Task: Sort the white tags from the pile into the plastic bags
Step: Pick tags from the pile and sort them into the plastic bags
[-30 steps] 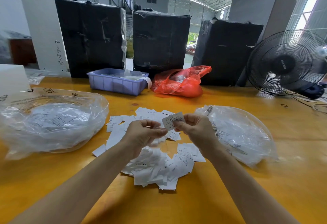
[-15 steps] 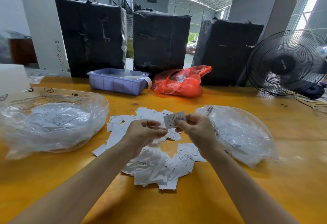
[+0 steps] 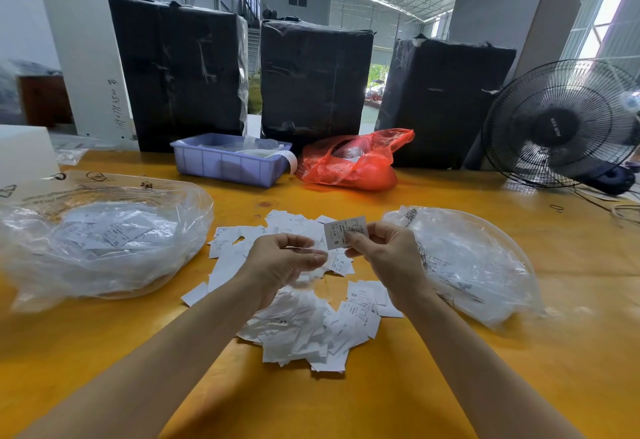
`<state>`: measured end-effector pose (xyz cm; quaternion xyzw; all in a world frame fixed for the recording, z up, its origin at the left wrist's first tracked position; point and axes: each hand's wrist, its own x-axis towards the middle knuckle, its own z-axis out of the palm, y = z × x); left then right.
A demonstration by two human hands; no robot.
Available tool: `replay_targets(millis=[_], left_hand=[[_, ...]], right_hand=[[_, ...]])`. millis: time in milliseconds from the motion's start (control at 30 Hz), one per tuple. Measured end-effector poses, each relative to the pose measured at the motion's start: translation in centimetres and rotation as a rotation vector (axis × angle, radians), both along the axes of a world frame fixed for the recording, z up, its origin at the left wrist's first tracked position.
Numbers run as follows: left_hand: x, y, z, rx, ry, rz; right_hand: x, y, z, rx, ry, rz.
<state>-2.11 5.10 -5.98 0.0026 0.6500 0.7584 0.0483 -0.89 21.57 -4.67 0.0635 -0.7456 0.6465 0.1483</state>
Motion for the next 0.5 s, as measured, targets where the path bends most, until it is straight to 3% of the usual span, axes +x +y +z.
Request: replay_targets(millis=[500], left_hand=[[0.0, -0.02, -0.07, 0.003, 0.006, -0.006]], right_hand=[[0.18, -0.08, 0.0, 0.014, 0.034, -0.021]])
